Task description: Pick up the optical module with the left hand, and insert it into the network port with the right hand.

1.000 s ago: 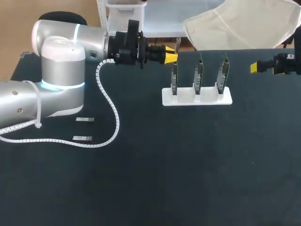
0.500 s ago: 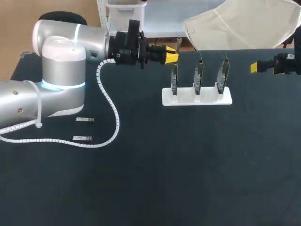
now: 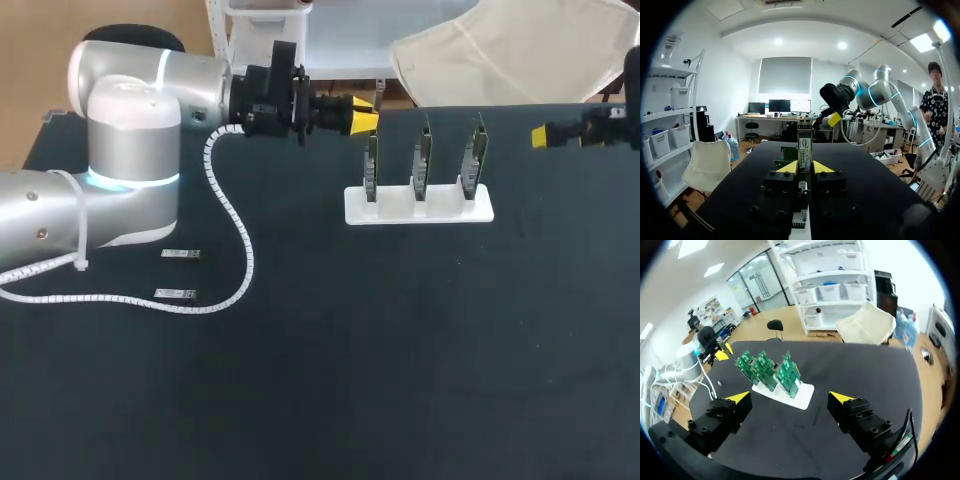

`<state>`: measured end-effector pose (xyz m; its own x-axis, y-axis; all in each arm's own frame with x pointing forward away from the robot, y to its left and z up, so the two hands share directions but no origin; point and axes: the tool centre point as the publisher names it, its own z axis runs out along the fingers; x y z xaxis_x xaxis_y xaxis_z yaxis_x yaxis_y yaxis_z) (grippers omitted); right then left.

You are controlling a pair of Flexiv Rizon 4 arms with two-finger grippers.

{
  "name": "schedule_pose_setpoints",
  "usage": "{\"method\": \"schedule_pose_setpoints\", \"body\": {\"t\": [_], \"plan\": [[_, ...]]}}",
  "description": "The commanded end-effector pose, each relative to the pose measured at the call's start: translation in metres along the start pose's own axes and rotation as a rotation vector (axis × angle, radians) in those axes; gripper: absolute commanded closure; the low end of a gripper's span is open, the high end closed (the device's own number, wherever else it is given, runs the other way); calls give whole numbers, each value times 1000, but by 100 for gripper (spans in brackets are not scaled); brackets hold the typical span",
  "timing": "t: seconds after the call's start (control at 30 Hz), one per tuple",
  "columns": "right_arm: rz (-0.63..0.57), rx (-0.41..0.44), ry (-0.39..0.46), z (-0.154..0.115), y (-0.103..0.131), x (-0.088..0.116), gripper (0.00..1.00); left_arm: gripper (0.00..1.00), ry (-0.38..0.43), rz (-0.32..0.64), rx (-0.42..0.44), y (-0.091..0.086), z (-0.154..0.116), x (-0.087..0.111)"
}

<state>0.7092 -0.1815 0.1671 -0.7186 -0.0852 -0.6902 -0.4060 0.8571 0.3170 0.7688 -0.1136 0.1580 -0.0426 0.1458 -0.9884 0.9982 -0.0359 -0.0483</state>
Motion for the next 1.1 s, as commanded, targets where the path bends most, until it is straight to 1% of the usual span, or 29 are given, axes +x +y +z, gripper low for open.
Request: {"method": "schedule_pose_setpoints", "body": {"t": [0.03,0.07,0.13,0.17,0.23,0.33,0.4,0.43,1.07,1.1], "plan": [[-174,-248,48,5,-6,-25,0,100,-1,1,3,2,0,1],[-192,-267,48,7,-3,-29,0,100,-1,1,3,2,0,1],[-228,-324,80,11,4,-35,0,100,-1,1,3,2,0,1],[-249,-333,82,13,7,-37,0,100,-1,1,3,2,0,1],[-265,-385,102,16,15,-39,0,100,-1,1,3,2,0,1],[-281,-414,111,20,25,-41,0,100,-1,1,3,2,0,1],[-288,-408,101,23,31,-42,0,100,-1,1,3,2,0,1],[-268,-348,67,24,32,-44,0,100,-1,1,3,2,0,1],[-268,-348,67,24,32,-44,0,100,-1,1,3,2,0,1],[-304,-357,56,27,38,-46,0,100,-1,1,3,2,0,1]]}}
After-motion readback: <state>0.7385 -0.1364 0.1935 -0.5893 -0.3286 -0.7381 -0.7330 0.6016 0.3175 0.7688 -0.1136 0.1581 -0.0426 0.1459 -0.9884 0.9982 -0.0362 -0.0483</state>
